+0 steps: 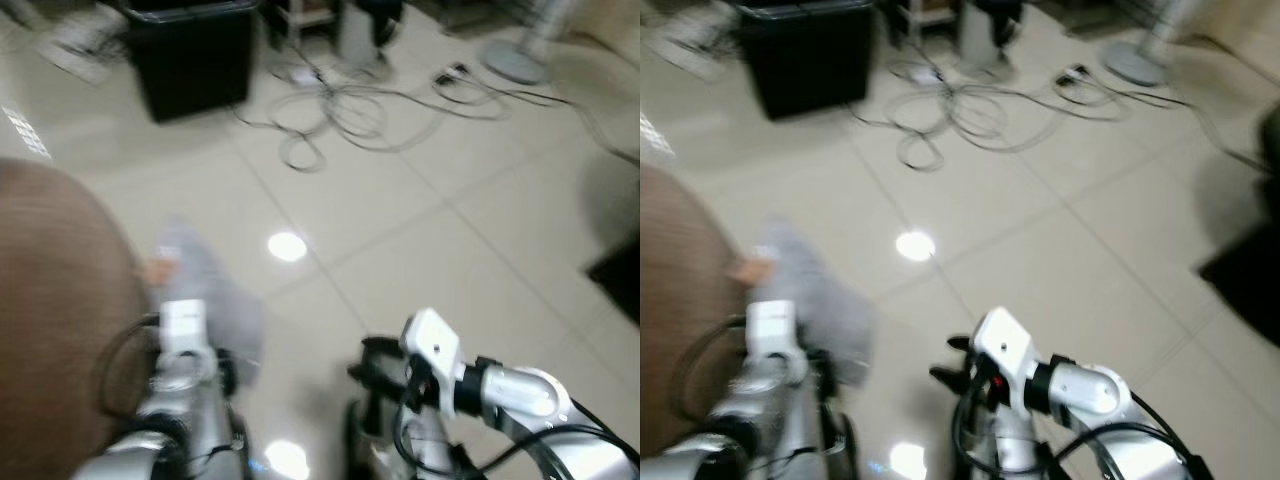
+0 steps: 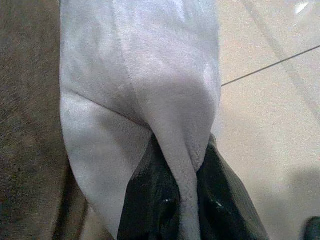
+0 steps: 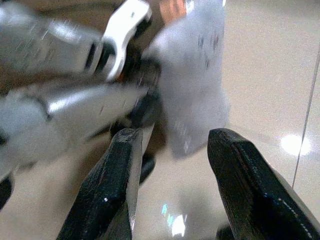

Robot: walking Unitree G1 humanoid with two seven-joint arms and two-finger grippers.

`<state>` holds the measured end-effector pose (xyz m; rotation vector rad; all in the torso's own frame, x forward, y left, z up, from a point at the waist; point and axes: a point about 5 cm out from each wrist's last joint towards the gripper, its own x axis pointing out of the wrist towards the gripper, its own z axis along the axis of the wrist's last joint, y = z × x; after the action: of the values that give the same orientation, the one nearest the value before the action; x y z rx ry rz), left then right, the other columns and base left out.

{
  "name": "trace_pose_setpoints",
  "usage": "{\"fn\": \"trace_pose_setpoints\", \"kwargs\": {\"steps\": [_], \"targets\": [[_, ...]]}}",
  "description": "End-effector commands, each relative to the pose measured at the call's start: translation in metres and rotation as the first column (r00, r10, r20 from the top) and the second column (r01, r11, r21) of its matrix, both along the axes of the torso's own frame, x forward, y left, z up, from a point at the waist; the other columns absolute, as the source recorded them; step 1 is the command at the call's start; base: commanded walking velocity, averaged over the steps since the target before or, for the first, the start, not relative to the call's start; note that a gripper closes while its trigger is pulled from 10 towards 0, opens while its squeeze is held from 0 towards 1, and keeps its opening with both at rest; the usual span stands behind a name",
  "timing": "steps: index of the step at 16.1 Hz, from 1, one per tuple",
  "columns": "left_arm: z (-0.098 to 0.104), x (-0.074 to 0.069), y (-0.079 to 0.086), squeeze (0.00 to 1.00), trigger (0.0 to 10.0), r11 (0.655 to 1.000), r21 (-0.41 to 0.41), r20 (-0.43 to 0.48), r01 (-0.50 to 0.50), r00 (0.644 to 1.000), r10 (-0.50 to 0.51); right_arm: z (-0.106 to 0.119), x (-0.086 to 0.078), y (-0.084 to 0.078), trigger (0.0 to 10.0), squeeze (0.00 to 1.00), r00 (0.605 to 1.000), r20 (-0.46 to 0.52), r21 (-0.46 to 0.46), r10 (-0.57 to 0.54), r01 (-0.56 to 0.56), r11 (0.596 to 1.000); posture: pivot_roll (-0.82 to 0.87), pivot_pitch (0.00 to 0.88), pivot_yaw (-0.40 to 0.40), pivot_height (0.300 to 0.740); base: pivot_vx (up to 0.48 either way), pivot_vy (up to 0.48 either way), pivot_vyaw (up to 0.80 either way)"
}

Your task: Move the pillow to the sofa from floor

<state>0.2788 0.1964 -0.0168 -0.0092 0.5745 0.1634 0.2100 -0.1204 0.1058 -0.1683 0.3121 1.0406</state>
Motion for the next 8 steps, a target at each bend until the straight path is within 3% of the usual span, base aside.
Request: {"fn": "trace_pose_setpoints", "kwargs": {"steps": [1,4,6,8], "targets": [[0.007,0.009,-0.019,0.00,0.0,0.996,-0.056,0.057,0.066,0.996,-0.063,-0.002,0.006,-0.010,10.0,0.00,0.997,0.028,-0.017,-0.075,0.076,0.997,-0.09,0.056,-0.061,0.553,0.000,0.000,0.00],[0.022,0.024,-0.044,0.00,0.0,0.980,-0.101,0.174,0.171,0.973,-0.152,-0.008,0.020,-0.016,10.0,0.00,0.968,0.088,-0.004,-0.237,0.238,0.971,-0.05,0.000,-0.009,0.553,0.000,0.000,0.00],[0.037,0.033,-0.063,0.00,0.0,0.956,-0.097,0.270,0.276,0.932,-0.242,-0.012,0.033,-0.023,10.0,0.00,0.925,0.110,0.026,-0.363,0.362,0.932,0.00,0.000,0.028,0.553,0.000,0.000,0.00],[0.058,0.044,-0.073,0.00,0.0,0.946,-0.107,0.396,0.305,0.886,-0.240,-0.012,0.044,-0.029,10.0,0.00,0.873,0.133,0.060,-0.469,0.465,0.883,0.02,0.000,0.041,0.553,0.000,0.000,0.00]]}}
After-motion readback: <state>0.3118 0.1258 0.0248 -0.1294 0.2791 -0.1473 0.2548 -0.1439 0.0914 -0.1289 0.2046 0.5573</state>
